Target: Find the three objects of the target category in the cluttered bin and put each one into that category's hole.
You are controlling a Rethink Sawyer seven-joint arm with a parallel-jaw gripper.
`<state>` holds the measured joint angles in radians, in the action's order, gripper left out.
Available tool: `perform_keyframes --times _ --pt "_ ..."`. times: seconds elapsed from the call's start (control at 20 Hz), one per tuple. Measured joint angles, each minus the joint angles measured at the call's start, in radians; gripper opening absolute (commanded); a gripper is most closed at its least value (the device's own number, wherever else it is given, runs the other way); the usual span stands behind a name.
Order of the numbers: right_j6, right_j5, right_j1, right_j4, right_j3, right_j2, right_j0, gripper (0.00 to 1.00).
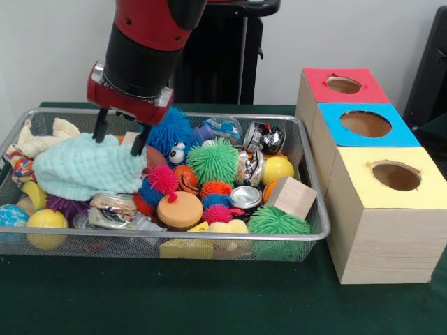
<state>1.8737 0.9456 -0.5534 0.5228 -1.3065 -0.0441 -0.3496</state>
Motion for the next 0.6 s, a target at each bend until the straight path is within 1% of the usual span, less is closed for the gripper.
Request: perform_keyframes --times 0.1,0.2,0.25,0.45,0.6 --pt "0.0 0.036 0.001 -0.001 0.0 -0.001 -0.002 1.0" --pt "0.0 0.098 0.0 0.0 -0.001 -0.005 -0.008 1.0" --pt "0.0 0.104 -0.001 0.0 -0.002 -0.008 -0.011 1.0" --pt "0.0 0.086 -0.009 -0.002 -0.012 -0.025 -0.028 1.0" --pt "0.0 -0.005 -0.026 -0.005 -0.039 -0.053 -0.058 1.0"
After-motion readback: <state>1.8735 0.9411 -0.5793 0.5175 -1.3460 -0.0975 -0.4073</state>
